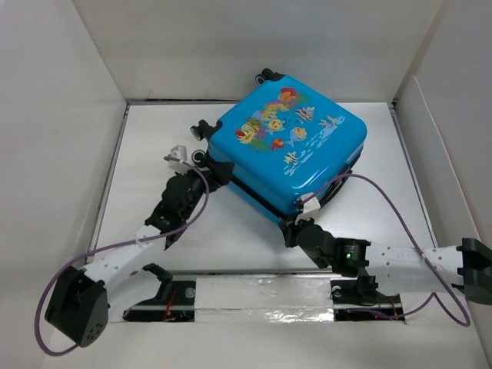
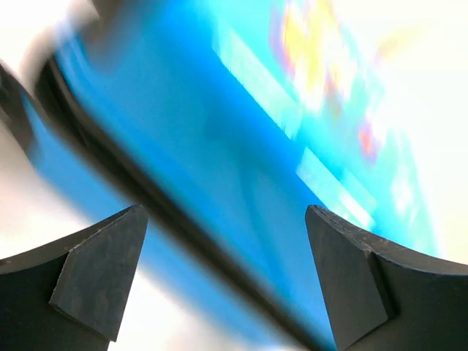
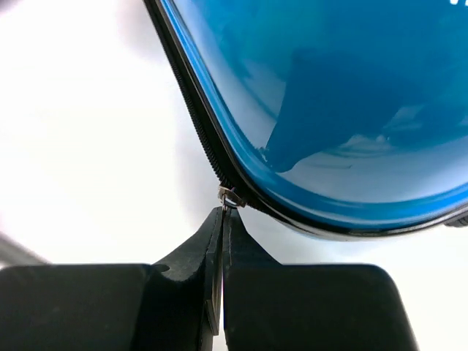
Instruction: Pack the luggage
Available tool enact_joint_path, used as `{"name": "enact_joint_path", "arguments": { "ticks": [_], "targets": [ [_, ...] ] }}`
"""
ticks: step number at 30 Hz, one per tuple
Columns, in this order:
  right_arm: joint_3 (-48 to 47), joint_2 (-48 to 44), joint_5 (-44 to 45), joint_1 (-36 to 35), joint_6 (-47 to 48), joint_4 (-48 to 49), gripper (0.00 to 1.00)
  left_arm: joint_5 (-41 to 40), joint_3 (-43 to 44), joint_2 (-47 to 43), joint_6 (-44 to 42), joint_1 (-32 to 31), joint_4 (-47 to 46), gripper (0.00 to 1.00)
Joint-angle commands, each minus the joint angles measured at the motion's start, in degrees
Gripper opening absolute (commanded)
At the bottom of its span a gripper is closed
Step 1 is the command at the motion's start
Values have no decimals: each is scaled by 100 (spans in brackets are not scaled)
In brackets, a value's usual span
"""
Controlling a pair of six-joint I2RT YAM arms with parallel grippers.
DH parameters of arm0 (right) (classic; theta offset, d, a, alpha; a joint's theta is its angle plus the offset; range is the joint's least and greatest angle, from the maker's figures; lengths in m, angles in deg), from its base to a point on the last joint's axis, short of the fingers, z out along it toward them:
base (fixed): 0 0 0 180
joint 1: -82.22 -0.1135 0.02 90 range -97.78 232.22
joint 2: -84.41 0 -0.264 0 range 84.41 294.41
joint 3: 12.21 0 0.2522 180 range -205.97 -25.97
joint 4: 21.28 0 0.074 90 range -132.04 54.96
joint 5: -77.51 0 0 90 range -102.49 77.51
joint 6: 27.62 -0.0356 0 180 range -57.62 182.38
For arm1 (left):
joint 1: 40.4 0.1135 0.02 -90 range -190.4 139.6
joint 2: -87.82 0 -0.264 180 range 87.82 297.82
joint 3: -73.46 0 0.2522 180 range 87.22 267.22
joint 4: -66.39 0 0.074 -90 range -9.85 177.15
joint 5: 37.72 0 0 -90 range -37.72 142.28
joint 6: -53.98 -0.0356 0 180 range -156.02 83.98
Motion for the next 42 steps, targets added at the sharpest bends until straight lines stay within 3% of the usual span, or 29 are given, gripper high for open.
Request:
{"name": "enact_joint_path", "arguments": {
  "ticks": [1,2,4,6,10,21,27,33,37,42],
  "targets": [
    [-94,-393,-625,-225,-56,792,0,-588,543,-282,269,703,381,92],
    [-103,-385,-652,-225,-38,801,0,-649,684,-195,340,706,426,94],
    [-164,-245,-644,-225,-29,810,0,-432,1175,120,515,1337,479,97],
    [-243,-148,-661,-225,-81,713,0,-98,1910,875,674,1750,792,98],
    [-331,-16,-784,-225,-99,616,0,-166,3223,2456,464,1805,1647,99],
    [-305,-24,-934,-225,-38,625,0,105,4666,3927,208,2121,2105,99],
    [-287,28,-951,-225,-55,634,0,519,4561,4182,542,2174,1517,91],
    [-357,195,-872,-225,-11,669,0,1230,3939,4288,1367,2174,385,66],
    [-367,73,-1039,82,24,599,0,1432,3499,4183,1570,2174,-414,0],
    [-252,-498,-1118,478,182,345,0,1601,2638,3744,1351,2174,-1743,0]
  ]
}}
